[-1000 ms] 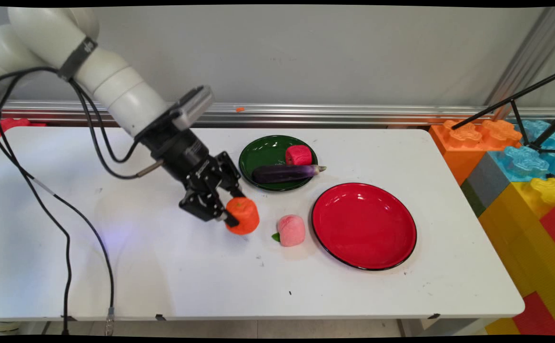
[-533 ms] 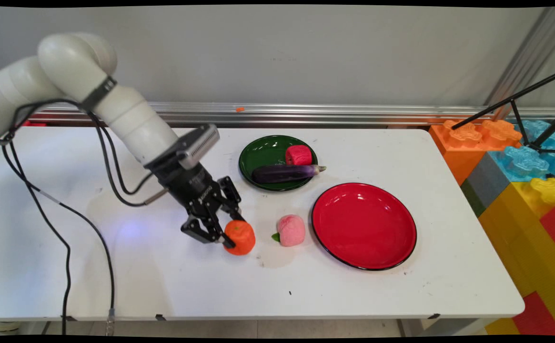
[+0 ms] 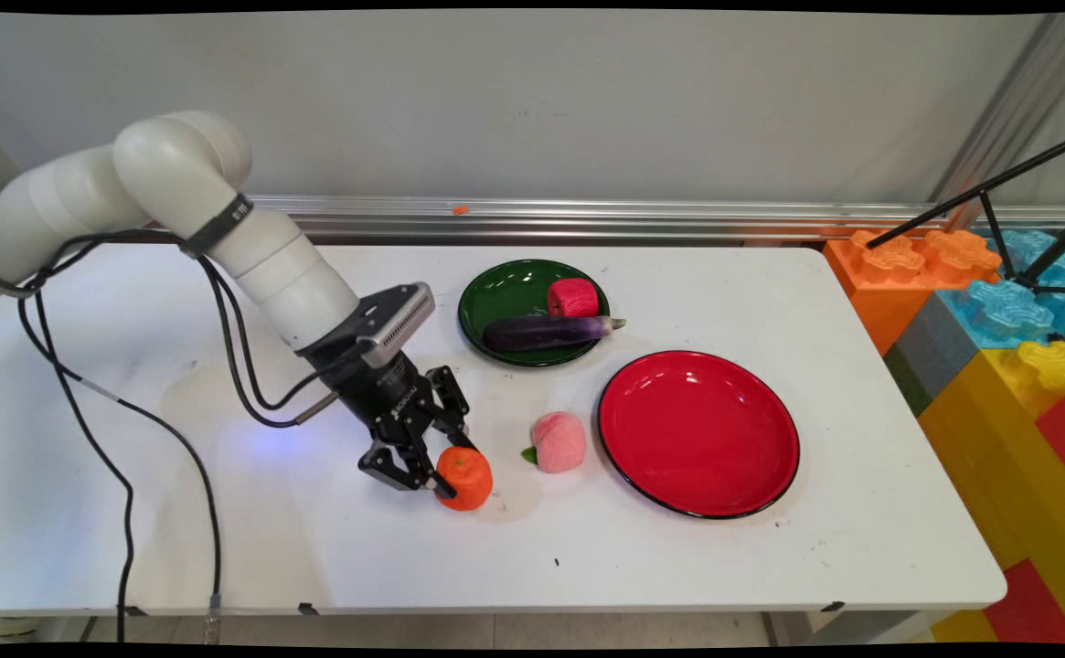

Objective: Place the picked object on the table

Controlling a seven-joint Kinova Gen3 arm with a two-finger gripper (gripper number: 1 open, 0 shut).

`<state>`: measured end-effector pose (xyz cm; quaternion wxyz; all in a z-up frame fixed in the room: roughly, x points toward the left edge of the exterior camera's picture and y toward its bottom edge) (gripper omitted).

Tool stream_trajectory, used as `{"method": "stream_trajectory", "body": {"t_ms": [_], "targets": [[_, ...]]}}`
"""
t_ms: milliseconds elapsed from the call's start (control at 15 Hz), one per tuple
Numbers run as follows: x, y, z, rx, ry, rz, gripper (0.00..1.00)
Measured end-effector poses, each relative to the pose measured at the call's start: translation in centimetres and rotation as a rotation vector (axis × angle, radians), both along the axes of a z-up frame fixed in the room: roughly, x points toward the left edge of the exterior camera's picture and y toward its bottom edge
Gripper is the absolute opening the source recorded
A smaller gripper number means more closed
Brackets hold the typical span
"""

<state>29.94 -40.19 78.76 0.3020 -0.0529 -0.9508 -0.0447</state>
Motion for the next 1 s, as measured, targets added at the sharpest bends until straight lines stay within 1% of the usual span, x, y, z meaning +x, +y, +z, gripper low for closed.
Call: {"method": "stream_trajectory", "body": {"t_ms": [533, 1000], "targets": [[0.0, 0.0, -1.6, -0.062, -0.023, -0.022, 0.0], [0.0, 0.1, -2.4, -0.091, -0.034, -0.033, 0.0]]}}
